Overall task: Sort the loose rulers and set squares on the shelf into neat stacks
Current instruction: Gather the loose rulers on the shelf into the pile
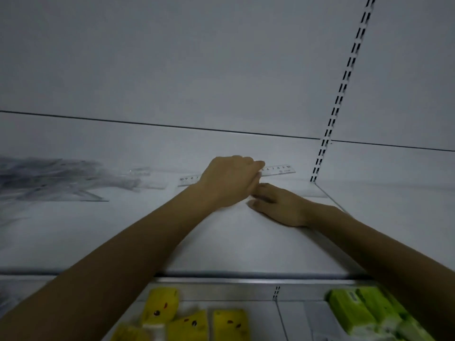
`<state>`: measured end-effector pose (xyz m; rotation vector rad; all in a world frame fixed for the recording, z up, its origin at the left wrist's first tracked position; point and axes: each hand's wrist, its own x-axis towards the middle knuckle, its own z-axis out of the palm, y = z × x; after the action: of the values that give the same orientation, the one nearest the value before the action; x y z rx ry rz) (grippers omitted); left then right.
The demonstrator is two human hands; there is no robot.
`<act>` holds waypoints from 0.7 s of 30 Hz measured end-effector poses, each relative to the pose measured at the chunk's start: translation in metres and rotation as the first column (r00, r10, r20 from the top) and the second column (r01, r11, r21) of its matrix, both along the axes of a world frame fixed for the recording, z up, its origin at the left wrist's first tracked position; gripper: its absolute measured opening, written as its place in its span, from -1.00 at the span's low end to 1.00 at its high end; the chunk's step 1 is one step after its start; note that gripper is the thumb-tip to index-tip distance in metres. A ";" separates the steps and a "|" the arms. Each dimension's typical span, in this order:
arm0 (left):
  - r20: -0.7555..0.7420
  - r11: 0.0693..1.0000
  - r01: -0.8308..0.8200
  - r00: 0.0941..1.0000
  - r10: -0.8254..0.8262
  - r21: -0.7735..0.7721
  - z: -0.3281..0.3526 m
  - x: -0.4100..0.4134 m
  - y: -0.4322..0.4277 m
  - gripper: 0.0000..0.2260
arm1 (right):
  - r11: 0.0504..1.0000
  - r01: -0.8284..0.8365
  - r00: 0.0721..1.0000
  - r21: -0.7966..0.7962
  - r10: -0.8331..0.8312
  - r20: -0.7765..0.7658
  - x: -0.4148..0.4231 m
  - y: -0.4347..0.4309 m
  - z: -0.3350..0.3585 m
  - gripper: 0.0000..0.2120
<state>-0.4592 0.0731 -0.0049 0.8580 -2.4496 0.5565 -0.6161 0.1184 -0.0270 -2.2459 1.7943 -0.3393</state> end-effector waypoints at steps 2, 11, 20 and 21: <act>0.003 0.999 0.023 1.000 -0.023 -0.032 -0.012 -0.002 -0.010 -0.66 | 0.999 -0.020 0.998 -0.029 0.022 0.060 -0.006 -0.022 -0.004 -0.58; -0.087 1.000 -0.008 0.996 0.009 0.013 -0.016 0.009 -0.026 -0.64 | 0.893 0.252 0.919 -0.373 -0.100 0.381 -0.026 -0.040 0.003 -0.85; -0.113 0.989 -0.119 0.985 0.128 0.086 -0.014 0.003 -0.026 -0.71 | 0.986 0.159 0.351 0.042 -0.096 0.932 -0.013 -0.029 0.028 -0.67; -0.096 0.990 -0.109 0.989 0.117 0.086 -0.015 0.003 -0.026 -0.71 | 0.985 0.170 0.419 0.032 -0.102 0.902 -0.016 -0.027 0.030 -0.73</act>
<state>-0.4561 0.0476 -0.0196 1.0369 -2.3567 0.4455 -0.6324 0.0916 0.0027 -1.3686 1.2928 -1.3626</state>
